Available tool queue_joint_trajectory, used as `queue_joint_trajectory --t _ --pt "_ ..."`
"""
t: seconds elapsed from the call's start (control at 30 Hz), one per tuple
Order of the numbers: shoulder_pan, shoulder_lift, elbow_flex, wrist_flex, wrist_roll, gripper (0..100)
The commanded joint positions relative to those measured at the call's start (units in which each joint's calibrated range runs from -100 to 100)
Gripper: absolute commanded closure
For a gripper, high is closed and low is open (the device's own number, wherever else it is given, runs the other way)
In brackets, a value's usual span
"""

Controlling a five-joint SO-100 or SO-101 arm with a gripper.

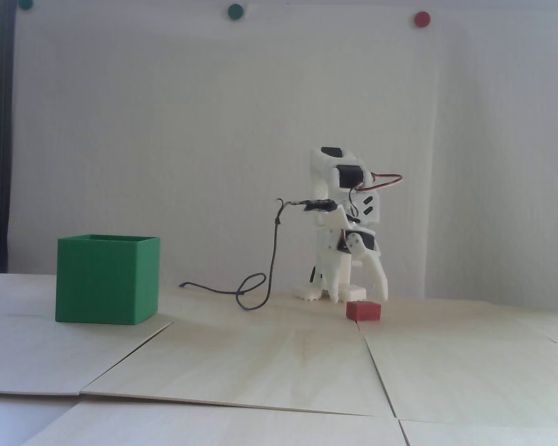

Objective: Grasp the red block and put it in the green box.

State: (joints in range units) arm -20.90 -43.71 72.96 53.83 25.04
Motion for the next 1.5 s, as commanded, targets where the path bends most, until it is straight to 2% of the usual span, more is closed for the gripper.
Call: queue_joint_trajectory --t 0.0,0.27,0.43,0.57,0.73,1.07,1.13,1.27,1.33,1.47 --pt "-4.31 -0.23 -0.74 1.06 -0.58 65" --pt "-3.83 0.24 -1.18 -1.13 1.35 65" --pt "1.0 0.96 -3.13 -4.25 4.58 65" --pt "4.7 8.54 -6.77 -7.54 6.08 65" --pt "5.18 19.83 -13.69 -7.45 5.62 65" --pt "4.46 20.62 -10.67 -8.13 5.77 66" --pt "4.46 20.62 -10.23 -8.13 5.77 68" --pt "4.38 20.62 -10.23 -8.13 6.19 86" --pt "4.38 20.62 -10.23 -8.13 6.24 91" --pt "3.09 20.62 -10.23 -7.54 7.28 93"
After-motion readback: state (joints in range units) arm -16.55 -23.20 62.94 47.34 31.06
